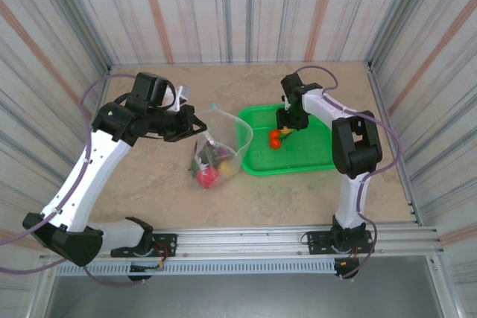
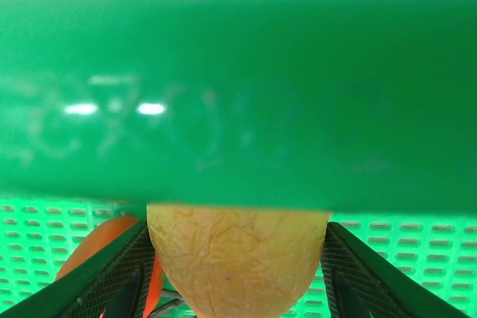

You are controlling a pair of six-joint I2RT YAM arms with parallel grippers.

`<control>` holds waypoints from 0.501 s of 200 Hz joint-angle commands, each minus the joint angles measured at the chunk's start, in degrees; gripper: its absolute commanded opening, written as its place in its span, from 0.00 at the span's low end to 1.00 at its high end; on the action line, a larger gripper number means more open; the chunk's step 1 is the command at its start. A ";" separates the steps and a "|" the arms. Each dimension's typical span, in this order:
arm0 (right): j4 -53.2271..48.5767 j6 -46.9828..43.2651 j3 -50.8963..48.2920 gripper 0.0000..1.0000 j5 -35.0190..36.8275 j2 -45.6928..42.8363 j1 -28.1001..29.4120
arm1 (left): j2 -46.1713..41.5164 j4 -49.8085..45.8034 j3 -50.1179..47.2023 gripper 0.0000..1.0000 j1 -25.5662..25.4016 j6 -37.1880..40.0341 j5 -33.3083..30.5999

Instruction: Place the food in the zip-top bag and seal the zipper

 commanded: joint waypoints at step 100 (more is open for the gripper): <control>1.60 3.92 -6.07 0.44 7.15 -8.62 2.14 | -1.44 -1.50 -0.10 0.00 -0.57 0.68 -0.37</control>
